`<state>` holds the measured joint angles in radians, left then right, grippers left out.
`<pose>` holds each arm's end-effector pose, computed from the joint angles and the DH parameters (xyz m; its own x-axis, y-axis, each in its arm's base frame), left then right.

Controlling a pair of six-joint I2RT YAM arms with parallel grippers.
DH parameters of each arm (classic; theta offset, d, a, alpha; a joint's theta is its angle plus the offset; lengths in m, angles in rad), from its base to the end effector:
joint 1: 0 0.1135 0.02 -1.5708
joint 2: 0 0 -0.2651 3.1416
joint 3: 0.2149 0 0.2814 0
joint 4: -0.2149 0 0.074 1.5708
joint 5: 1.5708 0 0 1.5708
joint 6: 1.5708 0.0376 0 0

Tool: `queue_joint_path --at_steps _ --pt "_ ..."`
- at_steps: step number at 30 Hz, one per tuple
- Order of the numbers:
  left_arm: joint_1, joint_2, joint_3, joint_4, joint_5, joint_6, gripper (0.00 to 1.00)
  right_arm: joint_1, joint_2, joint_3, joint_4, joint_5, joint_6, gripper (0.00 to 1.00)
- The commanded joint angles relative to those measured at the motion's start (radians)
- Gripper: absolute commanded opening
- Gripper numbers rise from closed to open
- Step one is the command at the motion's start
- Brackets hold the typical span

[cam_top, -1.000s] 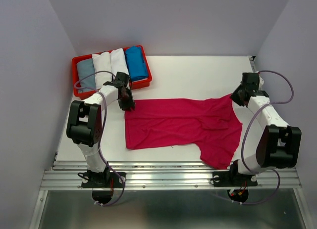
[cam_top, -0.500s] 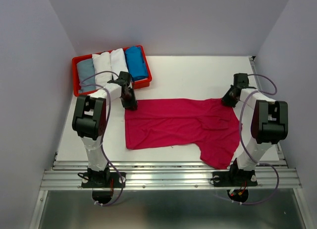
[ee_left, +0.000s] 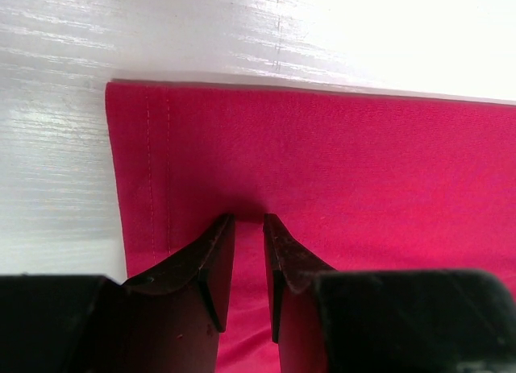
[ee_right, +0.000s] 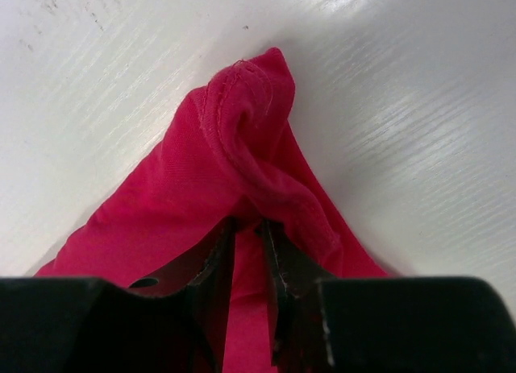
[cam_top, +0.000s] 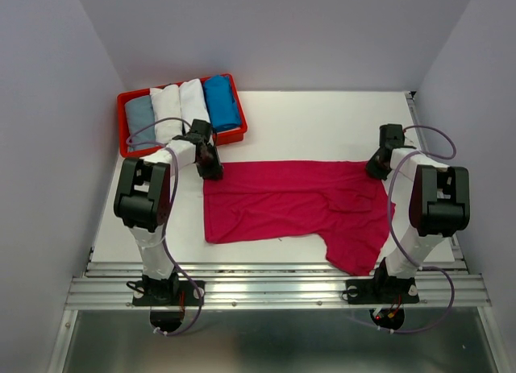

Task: Roll the t-shirts
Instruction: Fold the T-shirt at the center of the board.

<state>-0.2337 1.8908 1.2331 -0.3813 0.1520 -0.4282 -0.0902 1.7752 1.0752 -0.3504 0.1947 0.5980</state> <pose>0.4014 -0.1014 0.1488 -0.8888 -0.2103 -0.4071 -0.0720 0.9415 -0.3293 0.3757 -0.0413 0.1457 -0.6104 0.6098 -0.5054 0.6387 0.7564 0.1412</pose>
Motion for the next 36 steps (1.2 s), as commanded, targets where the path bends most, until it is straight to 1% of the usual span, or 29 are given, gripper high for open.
queue_joint_path --at_steps 1,8,14,19,28,29,32,34,36 --pt "0.008 0.010 -0.066 -0.061 -0.048 0.011 0.33 0.001 0.025 -0.006 0.025 0.040 -0.010 0.25" --pt "0.028 -0.016 -0.092 -0.057 -0.066 0.008 0.33 0.001 0.099 0.020 0.024 0.090 0.012 0.22" --pt "0.059 -0.013 -0.109 -0.050 -0.057 0.005 0.33 0.001 0.148 0.081 0.021 0.088 0.023 0.22" --pt "0.060 0.016 -0.074 -0.047 -0.039 -0.009 0.33 0.001 0.208 0.167 0.021 0.071 0.032 0.22" --pt "0.066 0.068 0.026 -0.071 -0.032 -0.026 0.33 0.001 0.363 0.336 0.005 0.054 0.049 0.22" --pt "0.066 0.067 0.031 -0.076 -0.034 -0.026 0.33 0.001 0.368 0.368 -0.013 0.049 0.049 0.22" --pt "0.066 0.041 0.034 -0.080 -0.034 -0.023 0.33 0.001 0.339 0.382 -0.019 0.019 0.043 0.24" --pt "0.066 0.021 0.023 -0.083 -0.035 -0.023 0.33 0.001 0.274 0.373 -0.021 0.012 0.042 0.27" --pt "0.066 -0.016 0.014 -0.087 -0.034 -0.023 0.33 0.001 0.222 0.342 -0.021 0.009 0.034 0.35"
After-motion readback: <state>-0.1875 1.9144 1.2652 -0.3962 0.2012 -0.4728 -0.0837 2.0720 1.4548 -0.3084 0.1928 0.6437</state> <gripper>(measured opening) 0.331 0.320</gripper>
